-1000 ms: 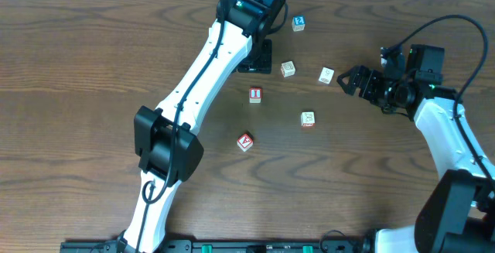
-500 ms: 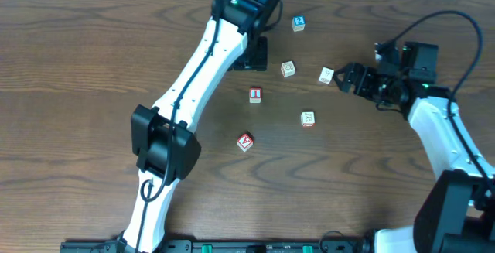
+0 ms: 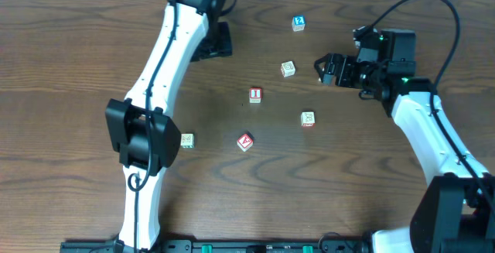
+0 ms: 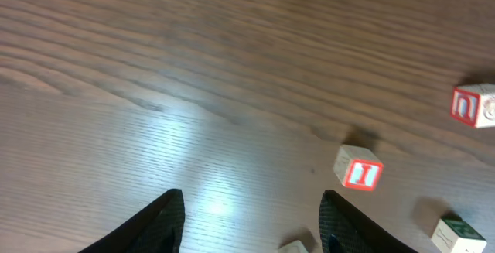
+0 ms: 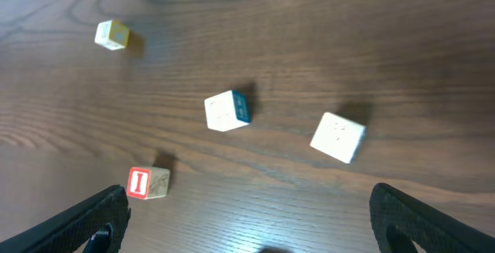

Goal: Spell out Ai2
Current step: 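Raise the left gripper away from the placed 'I' block, then move the right gripper over the blue '2' block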

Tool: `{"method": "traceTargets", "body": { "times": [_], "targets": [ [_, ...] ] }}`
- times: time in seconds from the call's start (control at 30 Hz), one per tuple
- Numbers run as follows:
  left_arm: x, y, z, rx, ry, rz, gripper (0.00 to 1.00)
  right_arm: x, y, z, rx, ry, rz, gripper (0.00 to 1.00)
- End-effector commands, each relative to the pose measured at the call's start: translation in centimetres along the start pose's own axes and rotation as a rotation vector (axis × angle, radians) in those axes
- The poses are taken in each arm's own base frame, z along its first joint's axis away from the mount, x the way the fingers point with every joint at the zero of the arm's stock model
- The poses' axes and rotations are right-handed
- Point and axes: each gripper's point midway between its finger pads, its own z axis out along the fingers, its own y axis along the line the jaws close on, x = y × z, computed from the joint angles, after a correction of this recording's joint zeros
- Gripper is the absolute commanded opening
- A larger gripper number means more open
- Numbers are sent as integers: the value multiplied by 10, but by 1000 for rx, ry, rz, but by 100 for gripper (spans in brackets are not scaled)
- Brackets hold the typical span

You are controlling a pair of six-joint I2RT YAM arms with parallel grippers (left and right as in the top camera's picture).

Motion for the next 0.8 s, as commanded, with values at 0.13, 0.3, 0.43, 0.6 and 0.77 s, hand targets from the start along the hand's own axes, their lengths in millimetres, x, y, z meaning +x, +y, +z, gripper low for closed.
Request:
{"method": "traceTargets", "body": {
  "times": [0.13,0.3,0.43,0.6,0.77],
  "targets": [
    [-17,27,-14,8,-35,-36,58,3,33,7,-45,15,-65,99],
    [-24,44,-13,0,-38,-71,61,13,51,12,-70,42,-96,99],
    [-27,53,-13,-5,-38,-84,65,18,60,15,-80,54,-114,99],
    [-28,54,-13,-5,-38,-73,84,17,58,16,-53,48,-125,99],
    [-28,54,-13,-5,-38,-73,95,9,59,16,-53,13,-144,99]
  ]
}}
